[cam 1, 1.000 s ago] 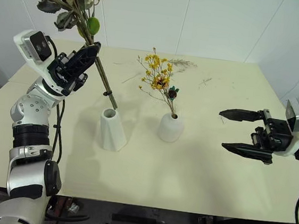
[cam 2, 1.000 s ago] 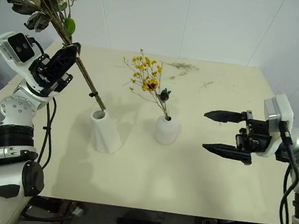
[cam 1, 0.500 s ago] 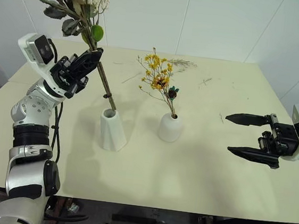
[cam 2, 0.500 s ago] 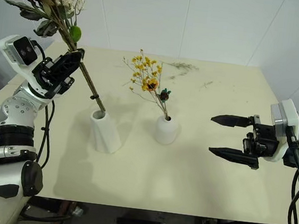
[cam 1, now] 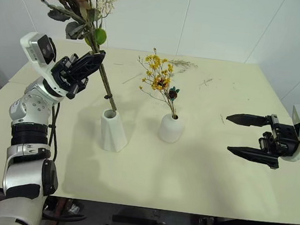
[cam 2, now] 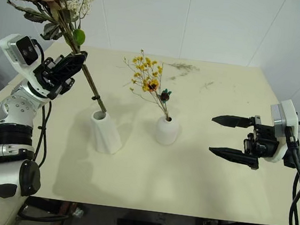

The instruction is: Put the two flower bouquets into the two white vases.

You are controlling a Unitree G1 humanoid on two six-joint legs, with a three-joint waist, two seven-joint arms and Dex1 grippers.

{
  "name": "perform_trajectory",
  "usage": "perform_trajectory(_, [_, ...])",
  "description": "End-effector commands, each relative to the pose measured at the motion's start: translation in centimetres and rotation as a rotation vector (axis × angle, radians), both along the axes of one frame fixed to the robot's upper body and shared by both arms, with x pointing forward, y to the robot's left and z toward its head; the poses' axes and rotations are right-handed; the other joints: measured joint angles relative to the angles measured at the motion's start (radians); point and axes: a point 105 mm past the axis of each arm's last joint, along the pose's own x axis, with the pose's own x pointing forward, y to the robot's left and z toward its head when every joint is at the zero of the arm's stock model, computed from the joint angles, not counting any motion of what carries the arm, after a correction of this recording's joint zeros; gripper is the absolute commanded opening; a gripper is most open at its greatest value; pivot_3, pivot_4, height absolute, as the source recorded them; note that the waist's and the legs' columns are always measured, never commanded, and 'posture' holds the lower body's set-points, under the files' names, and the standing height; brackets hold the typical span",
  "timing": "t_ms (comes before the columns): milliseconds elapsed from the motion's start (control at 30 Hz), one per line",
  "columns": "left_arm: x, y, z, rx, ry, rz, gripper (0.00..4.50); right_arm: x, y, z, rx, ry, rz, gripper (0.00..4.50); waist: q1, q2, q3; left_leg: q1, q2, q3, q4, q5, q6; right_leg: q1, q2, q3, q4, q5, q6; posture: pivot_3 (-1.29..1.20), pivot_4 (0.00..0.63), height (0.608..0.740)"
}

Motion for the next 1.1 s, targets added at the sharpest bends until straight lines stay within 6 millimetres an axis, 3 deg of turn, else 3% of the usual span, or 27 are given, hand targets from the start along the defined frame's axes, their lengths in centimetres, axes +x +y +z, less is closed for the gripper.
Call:
perform_trajectory(33, [-0.2, 0.4, 0.2, 0.034, -0.007, 0.016, 0.14, -0.5, 0.1, 1.0, -0.007, -0.059, 0.005, 4.50, -0.001, 0.000, 0.000, 0.000, 0.000, 0.000, 0.000, 0.000, 0.000, 0.000, 0.000, 0.000, 0.000, 0.000, 0.000, 0.00, 0.150, 0.740])
perform_trajectory(233, [-0.5, 0.8, 1.6, 0.013, -0.047, 0.016, 0.14, -0.4, 0.3, 0.9, -0.009, -0.058, 0.003, 4.50, -0.001, 0.000, 0.000, 0.000, 0.000, 0.000, 0.000, 0.000, 0.000, 0.000, 0.000, 0.000, 0.000, 0.000, 0.000, 0.00, 0.150, 0.740])
perform_trajectory(733, [-1.7, 0.7, 2.4, 0.018, -0.060, -0.031, 0.14, 0.1, 0.5, 0.7, -0.012, -0.056, -0.008, 4.50, -0.001, 0.000, 0.000, 0.000, 0.000, 0.000, 0.000, 0.000, 0.000, 0.000, 0.000, 0.000, 0.000, 0.000, 0.000, 0.00, 0.150, 0.740])
perform_trajectory(1100, [-1.4, 0.7, 1.7, 0.068, -0.037, 0.018, 0.14, 0.2, 0.7, 0.6, -0.009, -0.054, -0.011, 4.50, 0.000, 0.000, 0.000, 0.000, 0.000, 0.000, 0.000, 0.000, 0.000, 0.000, 0.000, 0.000, 0.000, 0.000, 0.000, 0.00, 0.150, 0.740])
